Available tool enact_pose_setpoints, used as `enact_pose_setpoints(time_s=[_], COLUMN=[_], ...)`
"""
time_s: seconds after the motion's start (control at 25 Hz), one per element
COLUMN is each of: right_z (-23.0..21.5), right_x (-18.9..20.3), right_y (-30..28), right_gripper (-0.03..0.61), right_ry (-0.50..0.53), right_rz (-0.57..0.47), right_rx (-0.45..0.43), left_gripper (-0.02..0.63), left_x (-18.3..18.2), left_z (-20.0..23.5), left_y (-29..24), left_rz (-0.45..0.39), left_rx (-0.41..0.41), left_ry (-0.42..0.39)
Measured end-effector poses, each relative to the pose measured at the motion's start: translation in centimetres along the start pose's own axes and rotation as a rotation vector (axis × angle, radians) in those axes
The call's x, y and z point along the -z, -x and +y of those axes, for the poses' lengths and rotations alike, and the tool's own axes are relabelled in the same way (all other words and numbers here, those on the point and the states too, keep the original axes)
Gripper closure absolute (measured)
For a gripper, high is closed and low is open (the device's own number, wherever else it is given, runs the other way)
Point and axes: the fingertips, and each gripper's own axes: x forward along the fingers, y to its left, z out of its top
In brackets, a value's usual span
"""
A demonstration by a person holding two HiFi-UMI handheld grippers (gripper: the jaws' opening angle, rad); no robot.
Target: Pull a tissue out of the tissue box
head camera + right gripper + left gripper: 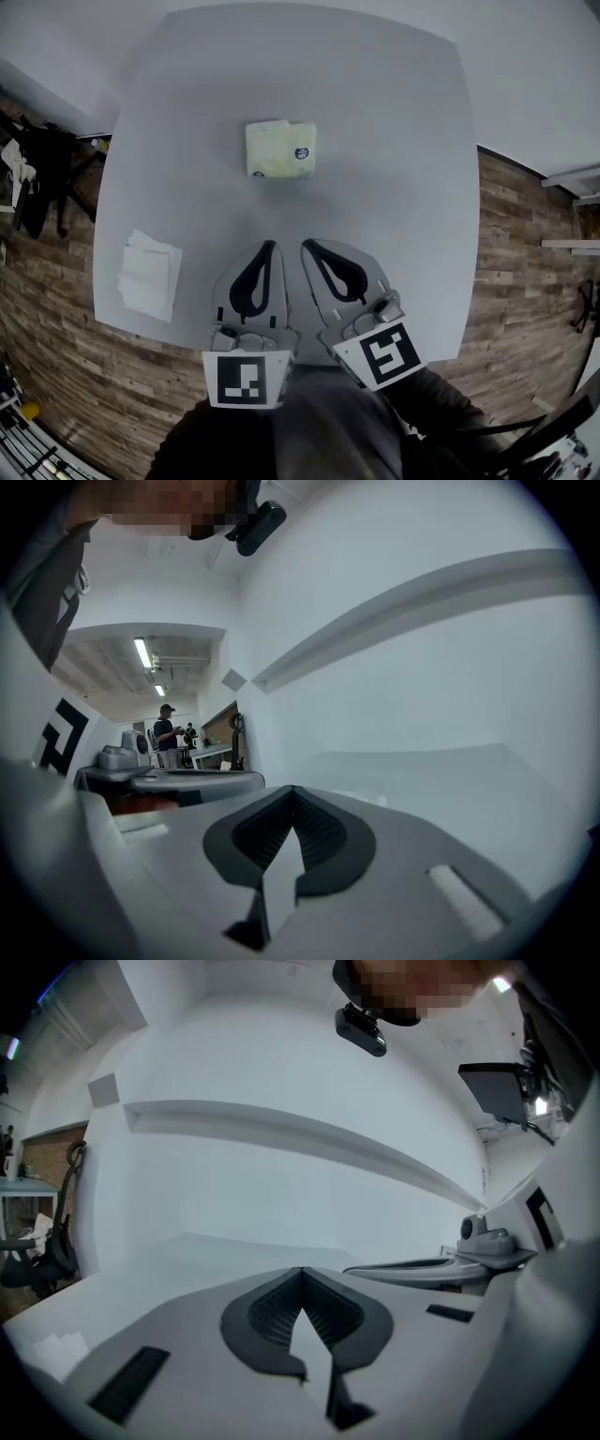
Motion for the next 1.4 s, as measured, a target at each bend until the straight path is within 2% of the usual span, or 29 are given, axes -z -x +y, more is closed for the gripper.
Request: enact_pose_setpoints(time_s=[0.2,0.44,0.52,0.64,0.92,1.04,1.24,1.36,1.4], right_z=[-3.0,-7.5,-9.1,-10.6,-12.7,-12.6,-13.2,-13.2,-13.1], right_x=[1.7,2.4,2.0,1.8,3.9,4.6,4.9,4.4,4.2], right_y=[-4.9,-8.7,-9.2,-10.2,-13.3,-14.5,-15.4,-15.4,-15.3], right_gripper=[0.577,0.577,0.566,0.539,0.476,0.474,0.481,0.575,0.575], right_ry=[-0.073,-0.074,-0.027,0.109,0.334,0.347,0.368,0.353,0.347], right_rz=[0.054,0.065,0.05,0.05,0.112,0.123,0.119,0.099,0.095], right_rx=[0.032,0.104,0.129,0.131,0.126,0.104,0.135,0.124,0.115], left_gripper=[0.612,0.612,0.612,0.612,0.612,0.612,0.612,0.612,0.612], left_x=[1.8,3.8,4.5,5.5,7.6,8.7,10.0,10.7,10.8], left_z=[2.7,4.4,4.5,4.8,5.7,5.8,6.2,6.7,6.7], left_y=[-5.5,-10.9,-12.0,-13.4,-16.1,-16.6,-17.7,-18.4,-18.6], left_rz=[0.07,0.112,0.124,0.142,0.154,0.175,0.186,0.194,0.195], left_rx=[0.038,0.096,0.114,0.131,0.158,0.17,0.173,0.164,0.16], left_ry=[0.036,0.05,0.051,0.056,0.064,0.082,0.098,0.116,0.125])
